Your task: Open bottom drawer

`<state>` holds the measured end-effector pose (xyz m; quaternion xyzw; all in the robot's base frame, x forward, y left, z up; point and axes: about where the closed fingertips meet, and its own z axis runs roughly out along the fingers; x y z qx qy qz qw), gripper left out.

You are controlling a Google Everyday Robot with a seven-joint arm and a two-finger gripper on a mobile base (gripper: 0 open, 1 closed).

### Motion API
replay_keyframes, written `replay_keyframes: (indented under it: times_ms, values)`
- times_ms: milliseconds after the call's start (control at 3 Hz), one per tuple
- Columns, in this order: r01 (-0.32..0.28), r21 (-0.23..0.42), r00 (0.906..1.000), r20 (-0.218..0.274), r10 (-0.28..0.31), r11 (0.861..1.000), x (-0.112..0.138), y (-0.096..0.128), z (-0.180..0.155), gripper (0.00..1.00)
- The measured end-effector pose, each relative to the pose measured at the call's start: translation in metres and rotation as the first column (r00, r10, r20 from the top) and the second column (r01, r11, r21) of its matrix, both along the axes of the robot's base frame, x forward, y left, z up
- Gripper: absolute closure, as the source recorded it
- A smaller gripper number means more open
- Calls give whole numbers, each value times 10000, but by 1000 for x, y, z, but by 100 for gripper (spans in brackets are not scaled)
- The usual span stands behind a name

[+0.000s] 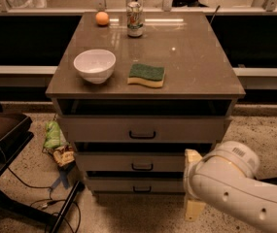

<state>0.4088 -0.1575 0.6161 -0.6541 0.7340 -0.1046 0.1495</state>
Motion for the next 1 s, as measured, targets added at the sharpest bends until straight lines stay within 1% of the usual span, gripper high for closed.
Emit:
replay_keyframes:
  times_ms: [333, 667, 1000]
  values:
    - [-345, 325, 9982, -483, 360, 9989, 5, 22, -74, 0]
    - [-121, 701, 9972, -723, 172, 9975, 14, 33, -120, 0]
    - [524, 1333, 9950, -910, -404, 9897, 28, 44, -165, 0]
